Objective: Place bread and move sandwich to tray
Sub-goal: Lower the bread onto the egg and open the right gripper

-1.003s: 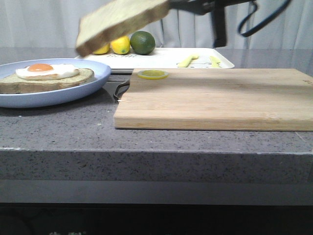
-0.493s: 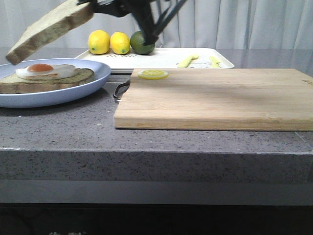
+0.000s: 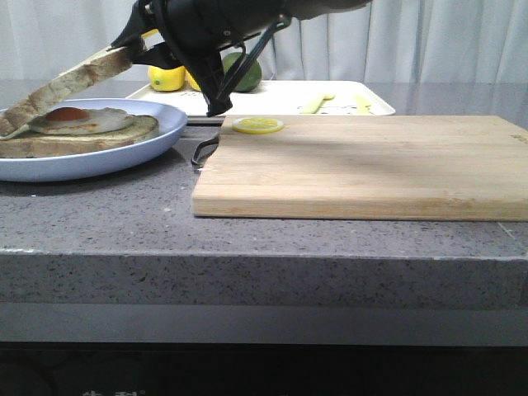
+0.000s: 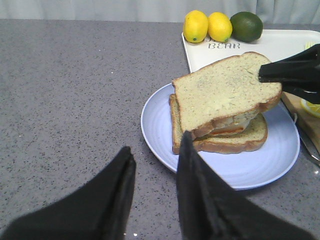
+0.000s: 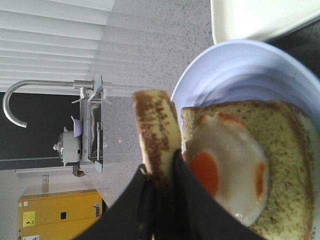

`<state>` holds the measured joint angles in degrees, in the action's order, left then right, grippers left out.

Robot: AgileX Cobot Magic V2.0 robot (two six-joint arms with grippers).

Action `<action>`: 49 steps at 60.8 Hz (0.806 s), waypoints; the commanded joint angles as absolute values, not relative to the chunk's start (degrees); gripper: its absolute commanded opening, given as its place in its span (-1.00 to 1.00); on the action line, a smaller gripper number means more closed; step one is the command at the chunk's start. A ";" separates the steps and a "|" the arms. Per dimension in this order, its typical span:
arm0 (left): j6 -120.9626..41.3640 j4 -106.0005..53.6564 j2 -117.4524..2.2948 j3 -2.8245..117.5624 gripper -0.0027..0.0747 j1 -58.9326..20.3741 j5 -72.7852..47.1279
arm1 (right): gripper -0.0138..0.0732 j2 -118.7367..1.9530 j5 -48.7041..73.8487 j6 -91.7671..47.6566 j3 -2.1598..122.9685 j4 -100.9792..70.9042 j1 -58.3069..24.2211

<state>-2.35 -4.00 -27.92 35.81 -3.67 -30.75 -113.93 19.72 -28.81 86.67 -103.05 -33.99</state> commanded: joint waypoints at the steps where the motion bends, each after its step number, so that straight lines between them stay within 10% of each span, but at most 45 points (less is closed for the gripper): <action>1: -1.86 -4.67 -28.63 37.35 -0.39 -4.03 -26.23 | -0.48 -110.58 20.18 -28.82 88.93 -106.95 -34.33; 14: -1.86 -4.67 -28.63 37.35 -0.39 -4.03 -26.23 | -0.42 -110.62 19.72 -28.94 88.93 -106.89 -34.40; 36: -1.86 -4.67 -28.63 37.35 -0.39 -4.03 -26.23 | 0.30 -110.52 20.32 -28.99 88.93 -95.89 -34.24; 49: -1.86 -4.67 -28.63 37.35 -0.39 -4.03 -26.23 | 0.30 -109.34 23.14 -28.99 88.80 -82.83 -32.74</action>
<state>-2.35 -4.00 -27.92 35.81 -3.67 -30.75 -113.95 20.48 -28.67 86.92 -87.87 -33.72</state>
